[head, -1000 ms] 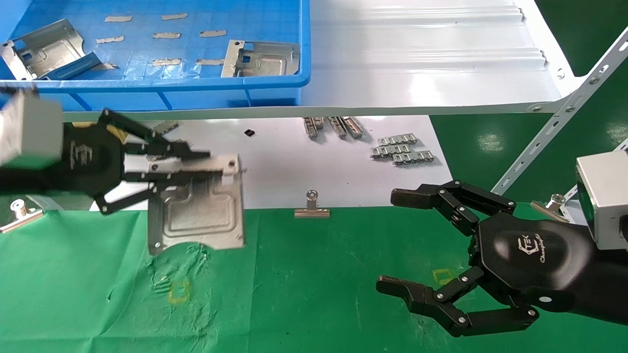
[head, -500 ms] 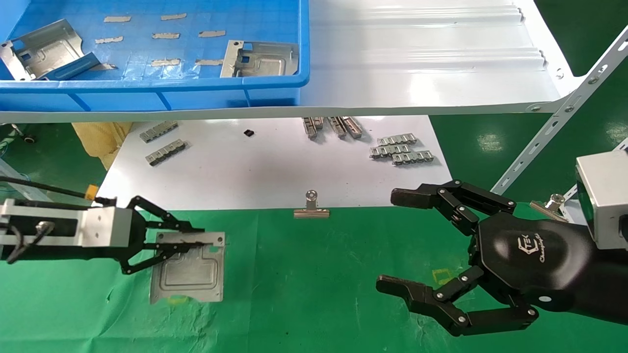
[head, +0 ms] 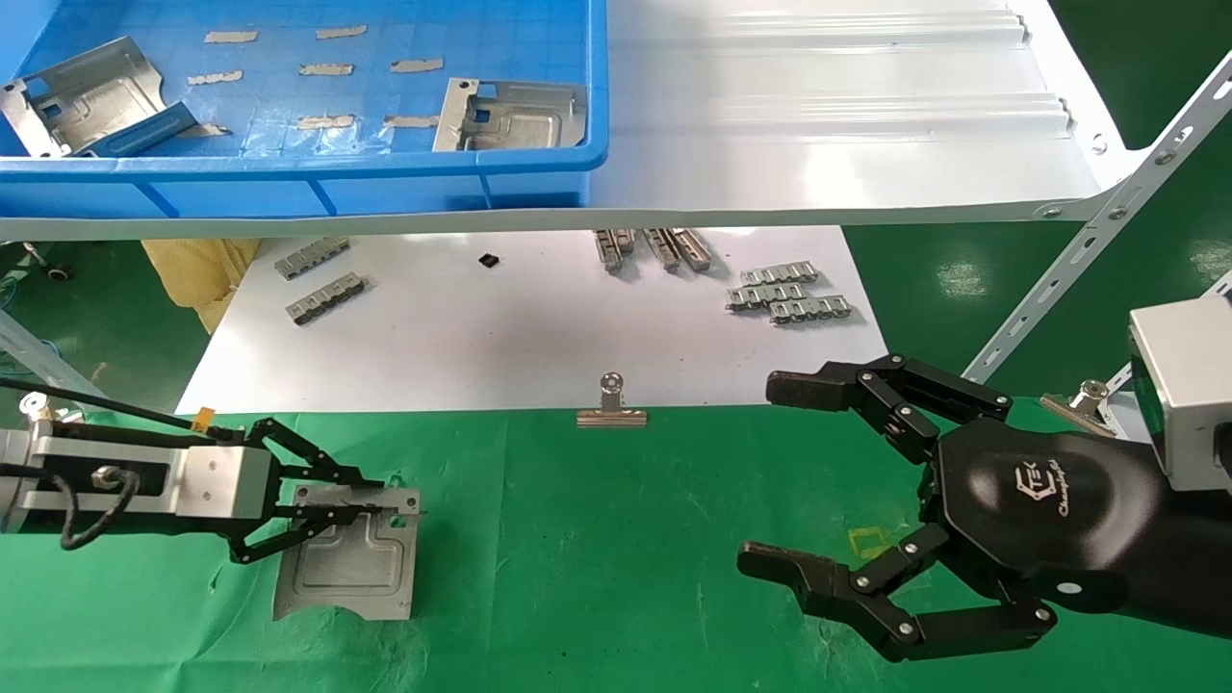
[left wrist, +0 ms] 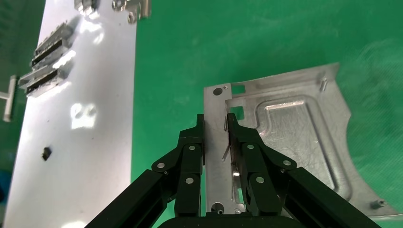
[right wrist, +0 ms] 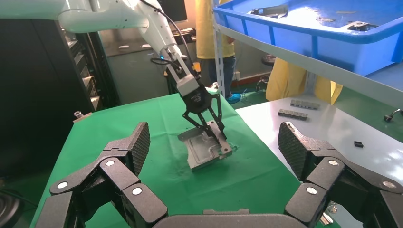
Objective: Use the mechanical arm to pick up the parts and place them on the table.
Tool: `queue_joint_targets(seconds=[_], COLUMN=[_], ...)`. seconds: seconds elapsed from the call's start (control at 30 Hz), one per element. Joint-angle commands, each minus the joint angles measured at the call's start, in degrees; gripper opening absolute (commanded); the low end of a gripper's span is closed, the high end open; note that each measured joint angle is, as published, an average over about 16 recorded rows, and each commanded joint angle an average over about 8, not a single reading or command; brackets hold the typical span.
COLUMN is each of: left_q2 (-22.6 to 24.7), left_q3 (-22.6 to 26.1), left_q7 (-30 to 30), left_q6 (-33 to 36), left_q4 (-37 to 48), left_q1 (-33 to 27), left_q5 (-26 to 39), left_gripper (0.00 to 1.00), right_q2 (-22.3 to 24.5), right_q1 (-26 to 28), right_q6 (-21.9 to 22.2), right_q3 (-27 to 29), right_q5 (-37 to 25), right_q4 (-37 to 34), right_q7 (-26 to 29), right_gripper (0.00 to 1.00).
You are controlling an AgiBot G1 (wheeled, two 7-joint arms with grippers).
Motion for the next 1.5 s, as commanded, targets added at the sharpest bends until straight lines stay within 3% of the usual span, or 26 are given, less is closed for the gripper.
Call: queue_joint_targets(seconds=[0.03,0.27,0.6,1.03,1.5], left_q2=[0.3,0.8,-0.1,-0.6,-3.8], left_q3=[0.2,0.0,-1.3,-2.4,-9.7], left_q7=[1.2,-2.0,-16.0,-17.0,-26.1], left_q6=[-0.8,2.3,5.1,4.8,3.5], left_q4=[0.3,2.1,1.6,-0.5,-13.8], left_q1=[-0.1,-1.2,0.4,1.5,9.3], left_q5=[0.5,-0.7,-9.4,-10.2,-14.5], left_gripper=[1.00,1.00,1.00,1.00,1.00], right_q2=[0.0,0.0,0.0,0.0,0.0], right_q1=[0.0,0.0,0.0,0.0,0.0], right_q6=[0.0,0.0,0.0,0.0,0.0], right_q3=[0.0,0.0,0.0,0.0,0.0], right_q5=[0.0,0.0,0.0,0.0,0.0], right_q4=[0.0,0.0,0.0,0.0,0.0], right_q7=[0.0,0.0,0.0,0.0,0.0], right_gripper=[1.00,1.00,1.00,1.00,1.00])
